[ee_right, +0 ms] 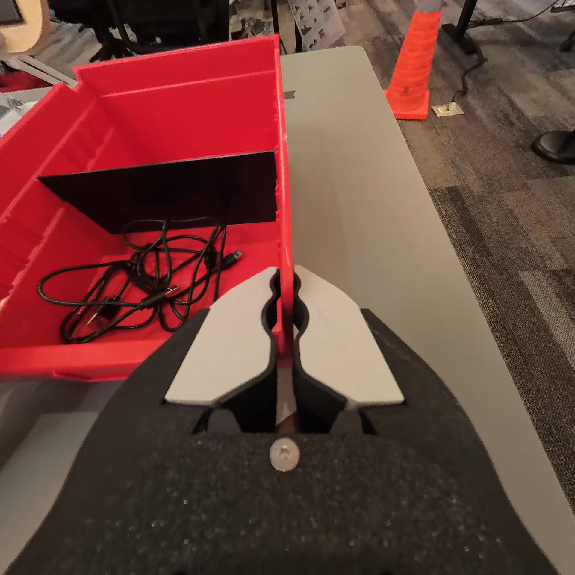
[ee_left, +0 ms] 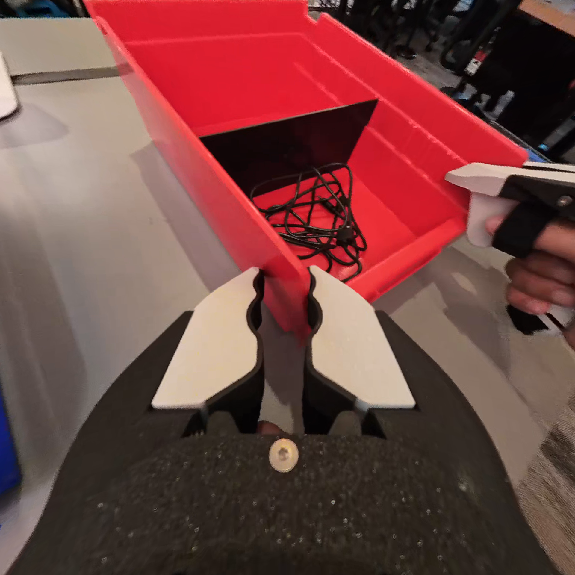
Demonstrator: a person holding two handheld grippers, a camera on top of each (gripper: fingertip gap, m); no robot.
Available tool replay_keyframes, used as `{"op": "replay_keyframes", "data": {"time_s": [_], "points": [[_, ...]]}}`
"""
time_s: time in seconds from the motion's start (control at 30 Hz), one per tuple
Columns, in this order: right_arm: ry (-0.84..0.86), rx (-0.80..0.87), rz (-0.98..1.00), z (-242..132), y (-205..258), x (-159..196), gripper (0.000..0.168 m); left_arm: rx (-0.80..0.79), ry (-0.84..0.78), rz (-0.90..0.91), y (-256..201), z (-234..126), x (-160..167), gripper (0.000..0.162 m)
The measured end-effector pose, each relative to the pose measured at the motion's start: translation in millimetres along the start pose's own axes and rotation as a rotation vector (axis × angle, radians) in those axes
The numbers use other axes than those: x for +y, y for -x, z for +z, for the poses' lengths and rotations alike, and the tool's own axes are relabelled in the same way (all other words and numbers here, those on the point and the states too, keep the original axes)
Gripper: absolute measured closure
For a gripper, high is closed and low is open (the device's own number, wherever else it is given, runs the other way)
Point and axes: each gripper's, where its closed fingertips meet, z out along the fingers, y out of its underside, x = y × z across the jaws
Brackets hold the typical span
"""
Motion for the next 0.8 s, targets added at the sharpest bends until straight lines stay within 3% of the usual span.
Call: {"op": "replay_keyframes", "data": {"time_s": [0.1, 0.17, 0.27, 0.33, 0.4, 0.5, 0.57, 0.63, 0.73, 0.8], "points": [[0.01, 0.008, 0.006, 2, -3, -1, 0.159, 0.092, 0.007, -0.011, -2, -13, -3, 0.135], [0.018, 0.036, 0.019, -7, -6, -3, 0.145, 0.138, -0.051, -0.004, 8, -39, -19, 0.131], [-0.072, 0.141, -0.059, -45, -9, -26, 0.137, 0.12, -0.166, -0.045, 59, -104, -45, 0.131], [-0.144, 0.199, -0.135, -72, 7, -47, 0.139, -0.008, -0.209, -0.055, 116, -151, -51, 0.13], [-0.137, 0.058, -0.142, -80, 65, -52, 0.141, -0.202, -0.231, -0.033, 181, -195, -45, 0.127], [-0.033, -0.426, -0.058, -89, 219, -29, 0.14, -0.446, -0.193, -0.024, 257, -240, -20, 0.122], [0.013, -0.566, -0.06, -84, 298, -4, 0.138, -0.457, -0.114, -0.059, 280, -239, 4, 0.121], [0.055, -0.568, -0.069, -60, 346, 17, 0.131, -0.406, -0.013, -0.099, 288, -219, 29, 0.111], [0.049, -0.376, -0.004, -12, 359, 25, 0.135, -0.361, 0.043, -0.154, 294, -191, 49, 0.118], [0.066, -0.276, -0.053, 12, 359, 33, 0.15, -0.317, 0.041, -0.206, 297, -180, 50, 0.14]]}}
